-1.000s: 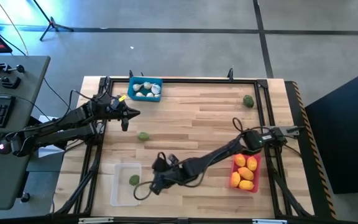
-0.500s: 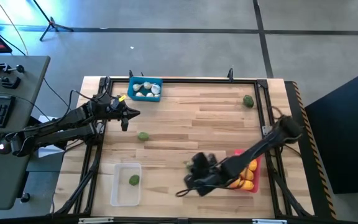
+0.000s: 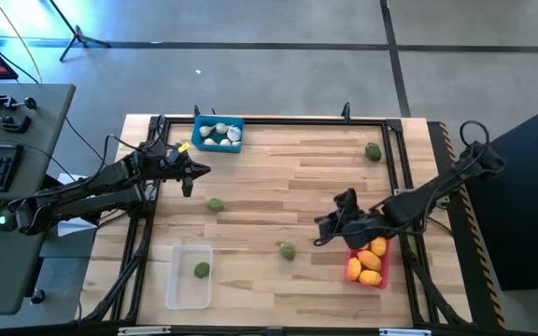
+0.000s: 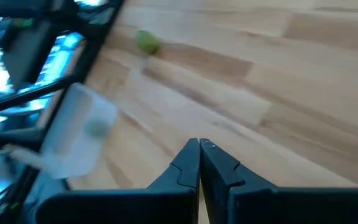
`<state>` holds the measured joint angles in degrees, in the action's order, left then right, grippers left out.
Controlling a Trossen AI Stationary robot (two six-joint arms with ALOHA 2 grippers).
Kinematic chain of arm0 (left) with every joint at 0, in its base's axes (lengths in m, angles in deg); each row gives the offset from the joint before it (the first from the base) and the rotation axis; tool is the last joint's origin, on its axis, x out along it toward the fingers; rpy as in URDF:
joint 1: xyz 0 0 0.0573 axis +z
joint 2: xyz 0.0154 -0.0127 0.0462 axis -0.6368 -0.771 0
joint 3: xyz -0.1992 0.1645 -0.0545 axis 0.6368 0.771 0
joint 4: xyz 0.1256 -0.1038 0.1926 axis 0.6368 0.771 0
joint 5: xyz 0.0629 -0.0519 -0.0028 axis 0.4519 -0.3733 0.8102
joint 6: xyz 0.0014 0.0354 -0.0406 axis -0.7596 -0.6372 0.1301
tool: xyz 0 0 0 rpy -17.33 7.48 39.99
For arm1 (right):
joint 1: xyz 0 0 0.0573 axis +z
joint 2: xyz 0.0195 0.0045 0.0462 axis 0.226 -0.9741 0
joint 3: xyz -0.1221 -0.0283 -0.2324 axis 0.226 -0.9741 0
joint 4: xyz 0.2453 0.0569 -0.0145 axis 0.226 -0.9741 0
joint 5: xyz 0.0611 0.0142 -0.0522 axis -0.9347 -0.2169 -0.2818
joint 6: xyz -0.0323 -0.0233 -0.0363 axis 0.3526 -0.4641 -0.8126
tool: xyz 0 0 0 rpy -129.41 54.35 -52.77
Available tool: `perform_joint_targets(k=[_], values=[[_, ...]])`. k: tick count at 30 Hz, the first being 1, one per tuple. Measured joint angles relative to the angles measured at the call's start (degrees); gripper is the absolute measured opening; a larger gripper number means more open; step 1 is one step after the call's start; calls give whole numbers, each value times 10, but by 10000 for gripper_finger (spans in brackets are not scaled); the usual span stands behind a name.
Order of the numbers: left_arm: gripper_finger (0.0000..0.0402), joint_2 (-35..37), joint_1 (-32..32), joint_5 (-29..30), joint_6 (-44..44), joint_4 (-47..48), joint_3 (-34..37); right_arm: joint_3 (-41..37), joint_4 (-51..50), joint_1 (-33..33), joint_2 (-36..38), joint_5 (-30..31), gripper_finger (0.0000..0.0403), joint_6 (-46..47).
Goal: Sort produce into baskets
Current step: Put the lime into the transparent bin
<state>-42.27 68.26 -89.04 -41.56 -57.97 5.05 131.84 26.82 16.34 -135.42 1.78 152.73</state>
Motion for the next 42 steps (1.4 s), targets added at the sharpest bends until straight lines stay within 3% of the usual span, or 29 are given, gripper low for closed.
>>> perform_joint_targets(k=[6,14,18,25,29,33,42], values=[[7,0,0,0,10,0,0,-42,174,-1,-44,-14,0,-78],[7,0,0,4,38,2,0,55,163,9,-177,-38,9,-135],[7,0,0,4,36,1,0,122,76,12,-234,-61,56,-105],[7,0,0,4,35,1,0,223,-24,15,-320,-97,198,-96],[7,0,0,4,35,1,0,261,-84,14,-357,-112,254,-68],[7,0,0,4,33,1,0,281,-111,10,-380,-107,278,-58],[7,0,0,1,23,10,0,282,-97,-13,-418,-115,282,-72]])
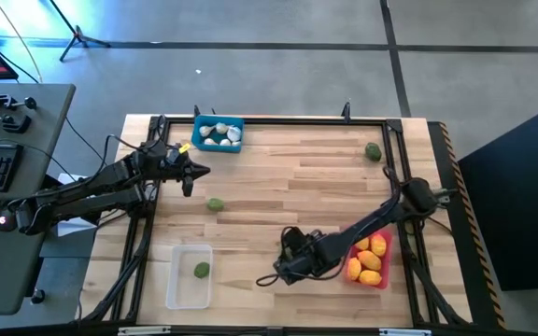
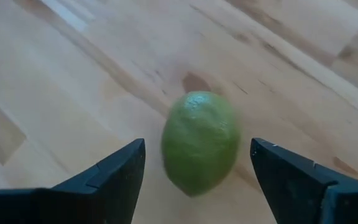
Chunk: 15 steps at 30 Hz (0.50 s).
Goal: Sort produce into baskets
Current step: Put the lime into the transparent bin
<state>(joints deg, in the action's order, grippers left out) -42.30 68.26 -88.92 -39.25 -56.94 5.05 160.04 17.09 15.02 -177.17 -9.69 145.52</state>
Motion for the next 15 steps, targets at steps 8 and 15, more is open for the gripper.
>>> perform_joint_targets(k=[8,15], values=[[7,0,0,-1,0,8,0,0,20,-15,-15,-52,227,-27],[7,0,0,-2,-4,8,0,0,117,-15,-15,-44,107,-78]])
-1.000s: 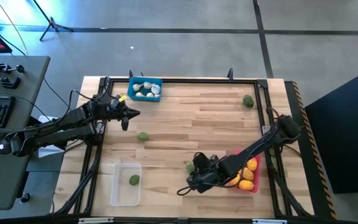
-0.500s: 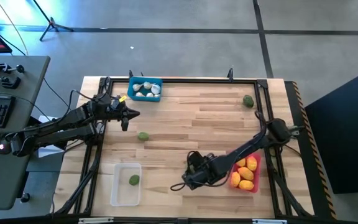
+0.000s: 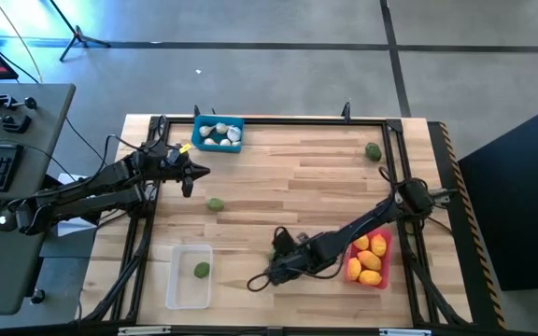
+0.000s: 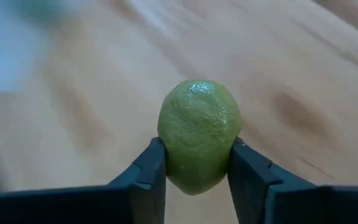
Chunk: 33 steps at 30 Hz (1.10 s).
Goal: Sort produce into baskets
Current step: Put the lime into the transparent bin
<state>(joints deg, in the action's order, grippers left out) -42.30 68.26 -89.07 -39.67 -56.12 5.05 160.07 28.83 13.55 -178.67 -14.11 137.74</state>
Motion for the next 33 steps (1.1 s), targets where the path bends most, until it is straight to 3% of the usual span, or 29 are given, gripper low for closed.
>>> perform_joint_targets(k=[5,7,11,17,25,33], values=[[7,0,0,-13,-16,0,0,0,227,-3,-2,18,107,-111],[7,0,0,-19,-16,0,0,9,270,-7,-8,38,107,-134],[7,0,0,-28,-28,0,0,83,267,-19,-44,46,107,-212],[7,0,2,-27,-35,-1,0,283,239,-34,-148,5,107,-314],[7,0,2,-24,-32,-1,0,532,121,-41,-294,-66,107,-341],[7,0,2,-24,-29,0,0,507,173,-44,-310,-97,107,-298]])
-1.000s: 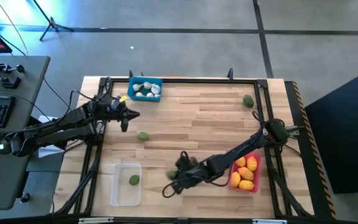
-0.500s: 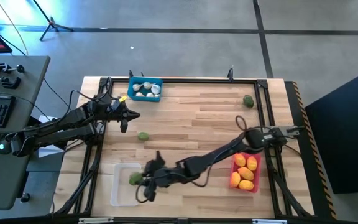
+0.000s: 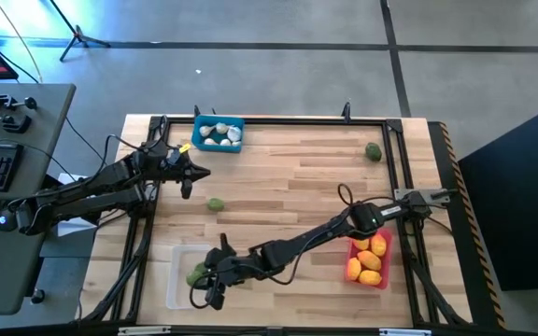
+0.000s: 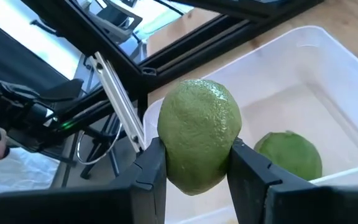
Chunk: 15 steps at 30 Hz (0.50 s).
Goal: Sort produce into baskets
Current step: Put the lime into the transparent bin
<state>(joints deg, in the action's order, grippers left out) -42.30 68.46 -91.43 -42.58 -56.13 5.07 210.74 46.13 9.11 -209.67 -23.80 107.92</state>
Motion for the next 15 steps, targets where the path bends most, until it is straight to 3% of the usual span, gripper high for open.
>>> perform_joint_targets(k=[15], values=[[7,0,0,1,5,0,0,-1,-2,-17,-18,-54,134,9]])
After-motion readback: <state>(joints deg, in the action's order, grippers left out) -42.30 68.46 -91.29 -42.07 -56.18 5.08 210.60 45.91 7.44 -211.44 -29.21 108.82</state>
